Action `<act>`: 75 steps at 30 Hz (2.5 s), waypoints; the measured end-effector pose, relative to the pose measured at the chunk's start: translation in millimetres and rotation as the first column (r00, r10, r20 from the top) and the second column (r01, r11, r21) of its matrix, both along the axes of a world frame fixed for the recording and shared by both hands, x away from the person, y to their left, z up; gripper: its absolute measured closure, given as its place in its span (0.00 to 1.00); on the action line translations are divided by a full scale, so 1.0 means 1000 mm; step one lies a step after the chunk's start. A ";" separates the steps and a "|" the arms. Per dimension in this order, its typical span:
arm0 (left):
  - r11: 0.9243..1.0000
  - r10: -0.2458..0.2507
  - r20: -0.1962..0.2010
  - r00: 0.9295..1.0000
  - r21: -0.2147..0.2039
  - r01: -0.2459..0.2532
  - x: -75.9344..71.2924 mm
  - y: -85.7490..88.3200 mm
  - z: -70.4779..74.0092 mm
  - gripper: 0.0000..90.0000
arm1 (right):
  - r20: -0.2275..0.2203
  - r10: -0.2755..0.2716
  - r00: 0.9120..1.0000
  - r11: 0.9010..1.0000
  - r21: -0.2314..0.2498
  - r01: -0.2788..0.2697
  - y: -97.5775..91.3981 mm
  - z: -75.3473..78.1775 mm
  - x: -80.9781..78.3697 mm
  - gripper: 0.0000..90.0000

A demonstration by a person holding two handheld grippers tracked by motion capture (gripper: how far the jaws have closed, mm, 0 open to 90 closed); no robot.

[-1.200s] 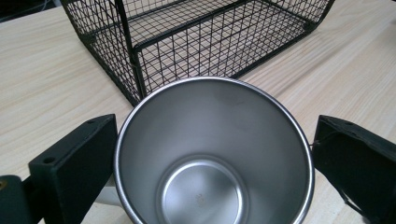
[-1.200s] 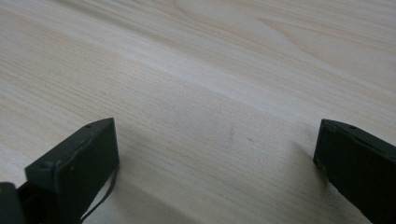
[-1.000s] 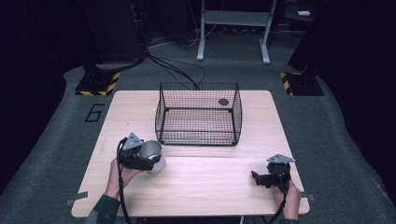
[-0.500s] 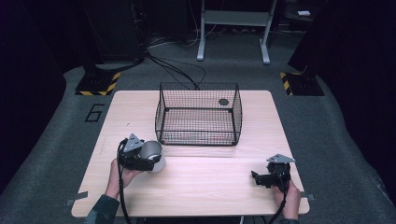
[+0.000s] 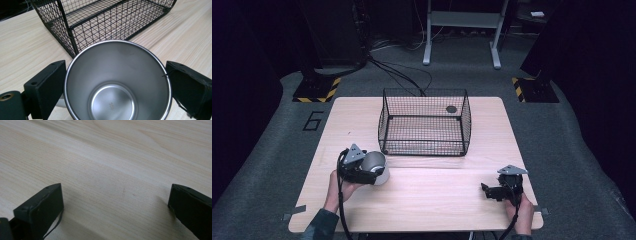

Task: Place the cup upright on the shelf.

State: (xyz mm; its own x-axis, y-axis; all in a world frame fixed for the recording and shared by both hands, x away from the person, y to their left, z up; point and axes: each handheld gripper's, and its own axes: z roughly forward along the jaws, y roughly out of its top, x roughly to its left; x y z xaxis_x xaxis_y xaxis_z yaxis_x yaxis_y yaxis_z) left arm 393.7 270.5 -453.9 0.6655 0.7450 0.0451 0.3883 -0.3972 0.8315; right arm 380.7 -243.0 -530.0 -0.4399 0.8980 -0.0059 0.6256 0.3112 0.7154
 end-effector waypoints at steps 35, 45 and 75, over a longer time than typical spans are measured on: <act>0.995 -0.097 0.023 0.995 -0.007 0.097 -0.012 -0.009 0.036 0.07 | 0.000 0.000 1.000 1.000 0.000 0.000 0.000 0.000 0.000 0.00; 0.991 -0.137 0.031 0.990 -0.007 0.137 -0.013 -0.022 0.047 0.07 | 0.000 0.000 1.000 1.000 0.000 0.000 0.000 0.000 0.000 0.00; 0.978 -0.209 0.048 0.977 0.004 0.209 0.002 -0.055 0.075 0.07 | 0.000 0.000 1.000 1.000 0.000 0.000 0.000 0.000 0.000 0.00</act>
